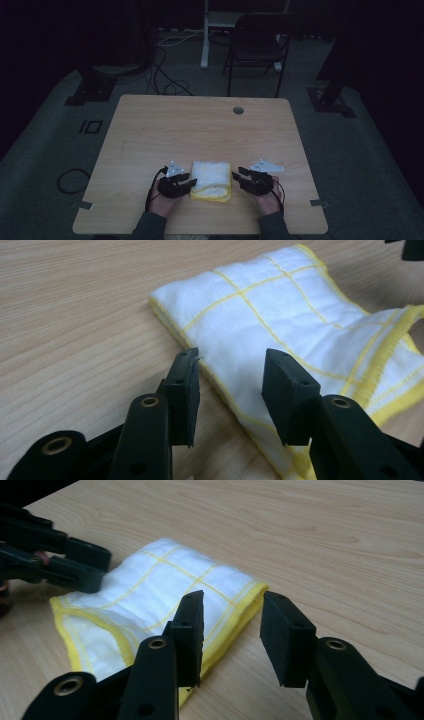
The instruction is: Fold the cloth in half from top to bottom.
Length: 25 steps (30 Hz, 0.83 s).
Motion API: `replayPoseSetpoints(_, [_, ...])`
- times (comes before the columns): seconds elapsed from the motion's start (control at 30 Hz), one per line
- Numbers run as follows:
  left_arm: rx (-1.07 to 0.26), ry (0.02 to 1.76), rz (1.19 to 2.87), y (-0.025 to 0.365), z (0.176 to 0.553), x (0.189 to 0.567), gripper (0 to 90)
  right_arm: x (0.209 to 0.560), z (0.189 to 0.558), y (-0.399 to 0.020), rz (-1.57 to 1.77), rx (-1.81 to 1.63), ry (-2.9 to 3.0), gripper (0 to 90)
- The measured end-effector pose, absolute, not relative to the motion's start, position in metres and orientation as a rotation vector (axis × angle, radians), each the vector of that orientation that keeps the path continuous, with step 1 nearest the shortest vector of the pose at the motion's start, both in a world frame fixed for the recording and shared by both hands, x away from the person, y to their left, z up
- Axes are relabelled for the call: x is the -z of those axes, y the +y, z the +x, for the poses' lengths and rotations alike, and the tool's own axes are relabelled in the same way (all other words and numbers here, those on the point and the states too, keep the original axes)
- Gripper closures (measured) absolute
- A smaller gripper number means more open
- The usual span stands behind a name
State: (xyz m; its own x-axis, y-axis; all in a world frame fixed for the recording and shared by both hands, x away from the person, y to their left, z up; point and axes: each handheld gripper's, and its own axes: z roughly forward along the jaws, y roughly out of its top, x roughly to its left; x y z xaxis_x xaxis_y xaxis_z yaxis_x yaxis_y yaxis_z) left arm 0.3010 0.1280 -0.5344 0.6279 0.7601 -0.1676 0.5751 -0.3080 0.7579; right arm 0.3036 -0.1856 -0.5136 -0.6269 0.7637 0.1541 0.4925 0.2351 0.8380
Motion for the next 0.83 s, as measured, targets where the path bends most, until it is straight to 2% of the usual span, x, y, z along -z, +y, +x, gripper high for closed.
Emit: replayPoseSetpoints(0.83, [-0.383, 1.181, 1.903, 0.181, 0.311, 0.523, 58.4, 0.534, 0.326, -0.215, 1.310, -1.202, 2.157, 60.2])
